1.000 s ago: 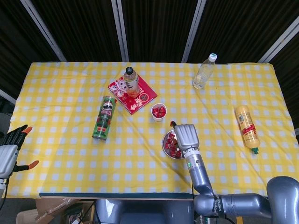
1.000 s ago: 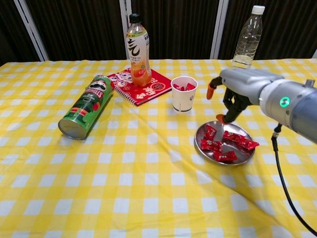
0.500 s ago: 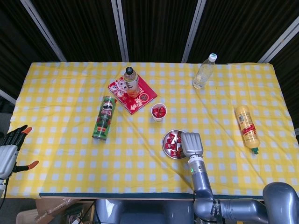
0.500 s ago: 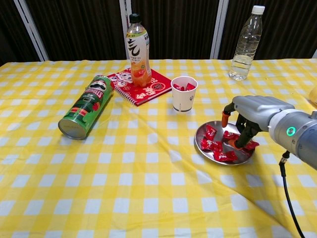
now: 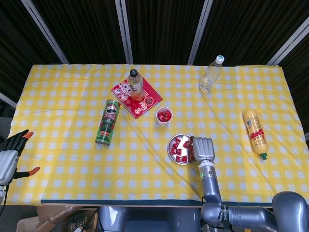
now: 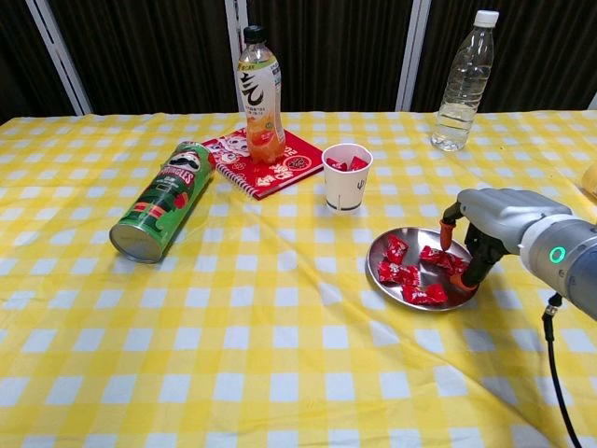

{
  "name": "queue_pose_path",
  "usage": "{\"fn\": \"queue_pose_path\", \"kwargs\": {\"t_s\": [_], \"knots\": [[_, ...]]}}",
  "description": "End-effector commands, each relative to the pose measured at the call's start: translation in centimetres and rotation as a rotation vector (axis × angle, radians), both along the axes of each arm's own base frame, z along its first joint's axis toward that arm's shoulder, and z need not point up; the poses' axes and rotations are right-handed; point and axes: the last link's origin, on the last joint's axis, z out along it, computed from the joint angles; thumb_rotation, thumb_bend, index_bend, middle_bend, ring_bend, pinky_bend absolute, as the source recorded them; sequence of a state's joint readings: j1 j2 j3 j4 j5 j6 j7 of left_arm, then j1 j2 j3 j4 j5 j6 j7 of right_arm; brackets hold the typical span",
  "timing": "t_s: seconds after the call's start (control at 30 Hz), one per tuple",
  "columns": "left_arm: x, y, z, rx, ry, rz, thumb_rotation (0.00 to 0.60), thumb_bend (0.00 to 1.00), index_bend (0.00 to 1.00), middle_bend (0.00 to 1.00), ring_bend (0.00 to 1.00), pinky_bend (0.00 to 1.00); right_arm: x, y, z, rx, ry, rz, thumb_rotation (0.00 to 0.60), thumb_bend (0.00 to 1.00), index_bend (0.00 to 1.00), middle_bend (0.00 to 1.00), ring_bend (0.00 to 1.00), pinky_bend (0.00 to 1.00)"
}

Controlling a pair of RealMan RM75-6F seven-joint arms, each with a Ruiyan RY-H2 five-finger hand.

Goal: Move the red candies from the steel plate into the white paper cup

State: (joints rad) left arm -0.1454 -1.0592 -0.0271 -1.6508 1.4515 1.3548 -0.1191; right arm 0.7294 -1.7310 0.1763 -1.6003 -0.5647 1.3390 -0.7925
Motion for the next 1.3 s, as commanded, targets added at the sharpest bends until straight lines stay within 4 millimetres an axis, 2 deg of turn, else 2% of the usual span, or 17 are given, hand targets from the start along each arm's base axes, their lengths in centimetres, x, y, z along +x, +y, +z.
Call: {"fn": "queue_pose_path", "kwargs": {"t_s": [0.03, 0.4, 0.5, 0.57, 0.73, 1.03, 1.3], "knots": [[0.1, 0.0, 0.0, 0.000, 0.001, -0.002, 0.600, 0.03, 0.00, 0.00, 0.00, 0.00, -0.2, 0.0, 0.1, -0.002, 0.000, -0.004, 0.600, 0.32, 0.47, 0.82, 0.90, 0.92], [0.2, 0.0, -0.1, 0.001, 0.004, 0.000, 0.600, 0.03, 0.00, 0.00, 0.00, 0.00, -0.8, 0.2, -0.1, 0.006, -0.015, -0.019, 0.600, 0.32, 0.54, 0.82, 0.90, 0.92], [0.2, 0.0, -0.1, 0.000, 0.003, 0.001, 0.600, 0.03, 0.00, 0.00, 0.00, 0.00, -0.9, 0.2, -0.2, 0.007, -0.023, -0.017, 0.600, 0.42, 0.56, 0.82, 0.90, 0.92], [0.2, 0.0, -0.1, 0.000, 0.001, 0.000, 0.600, 0.03, 0.00, 0.00, 0.00, 0.00, -0.9, 0.2, -0.2, 0.010, -0.027, -0.013, 0.600, 0.54, 0.57, 0.82, 0.90, 0.92], [0.2, 0.0, -0.1, -0.002, -0.001, 0.002, 0.600, 0.03, 0.00, 0.00, 0.00, 0.00, -0.7, 0.3, -0.2, 0.009, -0.040, 0.003, 0.600, 0.63, 0.58, 0.82, 0.90, 0.92], [0.1, 0.0, 0.0, -0.003, -0.001, 0.005, 0.600, 0.03, 0.00, 0.00, 0.00, 0.00, 0.2, 0.4, 0.3, 0.005, -0.052, 0.042, 0.600, 0.64, 0.58, 0.82, 0.90, 0.92], [0.1, 0.0, 0.0, -0.005, -0.005, 0.005, 0.600, 0.03, 0.00, 0.00, 0.00, 0.00, 2.9, -0.5, 2.2, -0.028, -0.070, 0.111, 0.600, 0.64, 0.58, 0.82, 0.90, 0.92]]}}
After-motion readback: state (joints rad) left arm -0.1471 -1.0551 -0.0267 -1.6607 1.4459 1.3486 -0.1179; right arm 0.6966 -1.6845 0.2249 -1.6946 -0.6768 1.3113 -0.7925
